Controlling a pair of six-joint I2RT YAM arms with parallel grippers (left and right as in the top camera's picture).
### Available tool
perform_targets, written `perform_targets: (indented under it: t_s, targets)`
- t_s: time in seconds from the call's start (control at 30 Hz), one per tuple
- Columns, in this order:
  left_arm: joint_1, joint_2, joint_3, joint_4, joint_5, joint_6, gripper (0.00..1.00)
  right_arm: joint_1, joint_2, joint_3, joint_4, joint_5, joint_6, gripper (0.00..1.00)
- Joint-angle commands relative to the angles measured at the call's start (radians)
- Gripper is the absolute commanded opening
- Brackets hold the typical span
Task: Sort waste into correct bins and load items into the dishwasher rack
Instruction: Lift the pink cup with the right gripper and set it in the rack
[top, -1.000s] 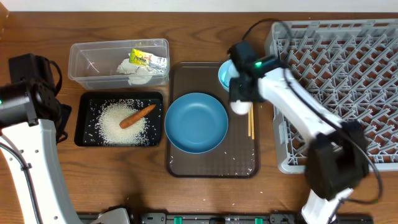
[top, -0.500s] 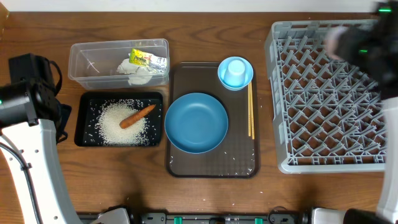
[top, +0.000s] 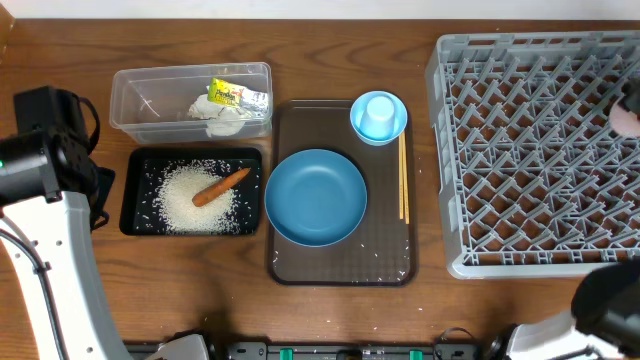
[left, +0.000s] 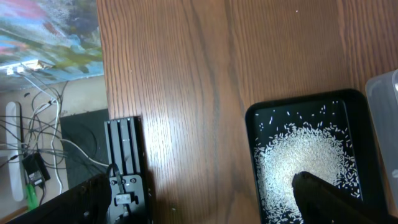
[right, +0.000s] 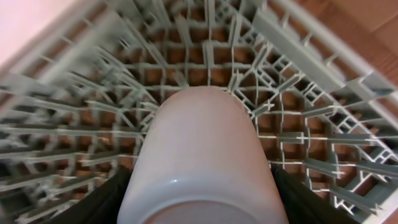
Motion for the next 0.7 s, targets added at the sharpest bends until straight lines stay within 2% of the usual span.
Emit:
perform_targets:
  t_s: [0.0,0.23,0.43,0.67]
  targets:
    - [0.006,0.0,-0.002,-0.077,-0.024,0.006,0.95,-0.021,0.052,0.002,0.002,0.032,-0.028,0.61]
    - [0.006,0.0,-0.002,-0.077,-0.024,0.006,0.95,-0.041,0.085,0.002,-0.005,0.087,-0.048,0.63]
    - [0.006,0.0,-0.002,-0.077,-0.024,0.006,0.95,-0.043,0.085,0.002,-0.014,0.068,-0.06,0.79]
    - [0.006,0.0,-0.002,-0.077,-0.024,0.006,0.95,-0.042,0.08,0.002,-0.042,0.03,-0.057,0.8]
